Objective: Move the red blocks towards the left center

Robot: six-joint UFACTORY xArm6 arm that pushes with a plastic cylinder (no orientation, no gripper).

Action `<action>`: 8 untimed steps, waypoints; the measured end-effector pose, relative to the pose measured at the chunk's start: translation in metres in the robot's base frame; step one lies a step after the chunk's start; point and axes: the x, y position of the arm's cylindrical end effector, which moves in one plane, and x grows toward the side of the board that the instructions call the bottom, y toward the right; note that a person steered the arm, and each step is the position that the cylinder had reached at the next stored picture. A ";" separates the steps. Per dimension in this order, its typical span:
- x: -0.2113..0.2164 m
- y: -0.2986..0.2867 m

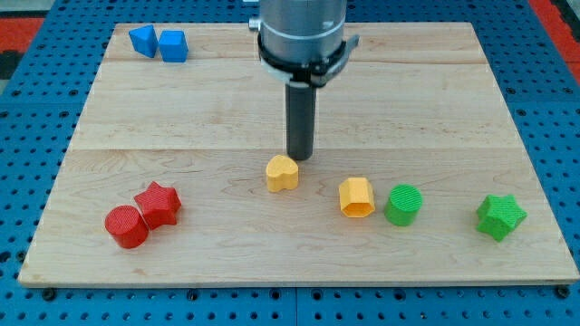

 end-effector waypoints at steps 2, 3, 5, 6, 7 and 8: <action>0.041 -0.031; 0.055 -0.035; 0.086 -0.142; 0.123 -0.143; 0.144 -0.145; 0.171 -0.150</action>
